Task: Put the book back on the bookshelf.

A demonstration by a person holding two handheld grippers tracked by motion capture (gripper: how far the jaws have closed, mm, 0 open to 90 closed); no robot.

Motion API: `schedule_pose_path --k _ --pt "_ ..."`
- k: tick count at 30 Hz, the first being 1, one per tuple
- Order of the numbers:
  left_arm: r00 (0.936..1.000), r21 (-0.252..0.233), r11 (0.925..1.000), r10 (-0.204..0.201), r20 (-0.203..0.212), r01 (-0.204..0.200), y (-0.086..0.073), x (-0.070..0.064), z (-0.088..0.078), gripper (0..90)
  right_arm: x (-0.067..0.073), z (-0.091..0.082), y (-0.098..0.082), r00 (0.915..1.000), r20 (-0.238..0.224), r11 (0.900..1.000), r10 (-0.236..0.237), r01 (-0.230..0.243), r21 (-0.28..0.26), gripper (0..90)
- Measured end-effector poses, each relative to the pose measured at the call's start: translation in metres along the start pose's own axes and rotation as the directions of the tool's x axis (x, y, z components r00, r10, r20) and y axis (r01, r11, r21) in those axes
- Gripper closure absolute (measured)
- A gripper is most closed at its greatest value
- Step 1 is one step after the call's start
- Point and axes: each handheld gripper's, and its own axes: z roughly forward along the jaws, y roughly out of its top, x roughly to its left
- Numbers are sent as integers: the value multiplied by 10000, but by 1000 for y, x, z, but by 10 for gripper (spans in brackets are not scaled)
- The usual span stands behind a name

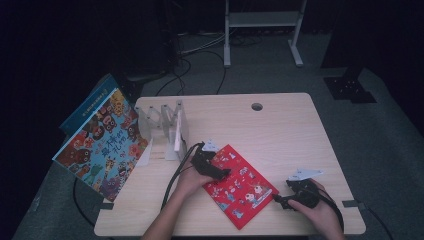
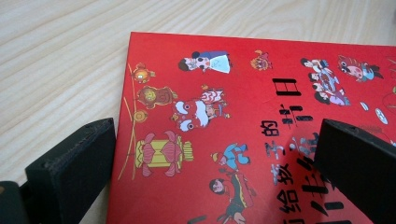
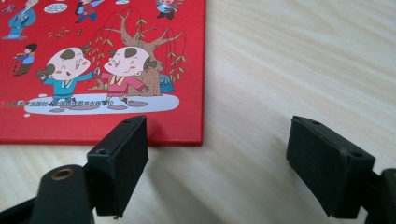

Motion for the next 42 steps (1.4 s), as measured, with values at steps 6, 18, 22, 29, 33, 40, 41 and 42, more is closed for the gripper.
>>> schedule_pose_path --k 6,18,22,29,33,40,41,42 --pt "9999 -14 9999 -111 -132 111 0 1 -1 0 -15 4 6 9999 139 10000 100 -100 -3 197" --pt "9994 -111 9996 -251 -233 248 -2 0 -1 0 -10 -8 0 9999 -170 9984 2 -12 -571 233" --pt "9994 -72 9997 -225 -248 223 -1 0 -1 0 9 -11 -6 9976 -553 9976 -416 384 -580 228" --pt "9994 -86 9997 -221 -274 218 -2 0 -1 0 29 -6 -13 9938 -754 9958 -821 786 -476 228" --pt "9994 -89 9997 -220 -283 217 -2 0 -1 0 37 -3 -16 9919 -680 9931 -1073 1037 -552 223" --pt "9993 -58 9998 -187 -308 186 -1 0 -1 0 47 2 -17 9884 -323 9867 -1481 1455 -726 199" --pt "9993 -63 9998 -199 -320 198 -1 -1 -1 0 48 3 -17 9888 -318 9866 -1461 1432 -786 194" --pt "9993 -64 9998 -205 -321 203 -1 -1 -1 0 49 4 -17 9884 -321 9859 -1483 1453 -831 190"
